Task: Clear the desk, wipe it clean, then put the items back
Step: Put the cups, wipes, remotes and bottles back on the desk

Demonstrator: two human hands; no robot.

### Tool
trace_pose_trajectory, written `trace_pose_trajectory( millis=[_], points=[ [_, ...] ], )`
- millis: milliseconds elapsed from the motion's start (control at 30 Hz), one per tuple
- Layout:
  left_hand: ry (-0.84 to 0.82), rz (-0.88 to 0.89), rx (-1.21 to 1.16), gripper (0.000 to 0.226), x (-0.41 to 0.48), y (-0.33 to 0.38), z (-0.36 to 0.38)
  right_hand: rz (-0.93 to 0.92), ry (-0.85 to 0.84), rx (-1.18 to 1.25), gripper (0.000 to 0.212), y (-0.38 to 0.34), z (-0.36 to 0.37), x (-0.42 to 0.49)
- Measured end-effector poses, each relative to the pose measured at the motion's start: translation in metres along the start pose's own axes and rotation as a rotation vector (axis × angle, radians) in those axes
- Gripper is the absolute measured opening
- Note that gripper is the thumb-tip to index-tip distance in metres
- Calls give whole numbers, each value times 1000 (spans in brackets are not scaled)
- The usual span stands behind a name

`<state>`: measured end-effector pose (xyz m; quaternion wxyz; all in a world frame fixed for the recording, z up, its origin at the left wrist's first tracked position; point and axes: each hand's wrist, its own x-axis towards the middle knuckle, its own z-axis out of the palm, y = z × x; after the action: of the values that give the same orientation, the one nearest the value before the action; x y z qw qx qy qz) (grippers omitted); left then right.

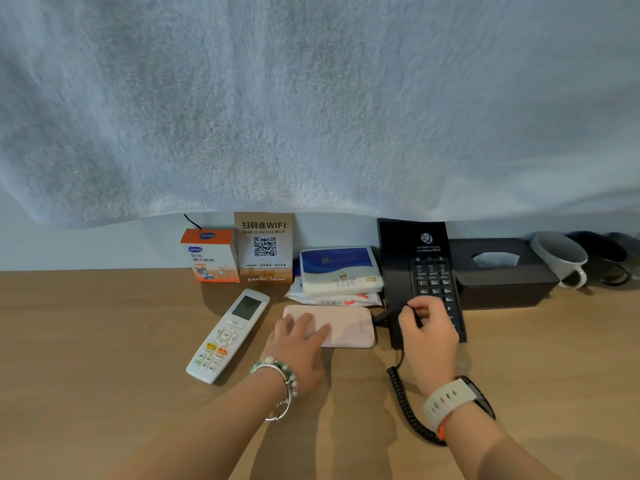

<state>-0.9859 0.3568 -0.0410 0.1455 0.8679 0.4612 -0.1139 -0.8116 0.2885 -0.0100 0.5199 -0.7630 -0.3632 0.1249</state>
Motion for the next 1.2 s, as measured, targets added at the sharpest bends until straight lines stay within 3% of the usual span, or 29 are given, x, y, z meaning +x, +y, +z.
trace_pose_trajectory(
  millis=[300, 433, 733, 933, 1067, 1133, 1200],
  points=[
    [17, -26, -23, 61, -6, -4, -2, -25, 106, 188, 11, -15, -5, 6],
    [-2, -22, -34, 62, 0, 4, -6, -78, 18, 189, 24, -25, -11, 10],
    [-29, -56, -113, 65, 12, 18, -4, -59, -347, -346, 12, 17, 2, -12],
    [-69, -60, -186, 69, 10, 14, -11, -167, -495, -653, 20, 12, 13, -15],
    [118, -59, -44, 60, -7, -14, -16, -286, -576, -711, 40, 0, 29, -21],
    [248, -163, 28, 51, -16, -33, -17, -324, -658, -728, 45, -6, 41, -25],
    [262, -358, 30, 59, -23, -50, -18, -337, -723, -756, 50, -10, 52, -28]
  ],
)
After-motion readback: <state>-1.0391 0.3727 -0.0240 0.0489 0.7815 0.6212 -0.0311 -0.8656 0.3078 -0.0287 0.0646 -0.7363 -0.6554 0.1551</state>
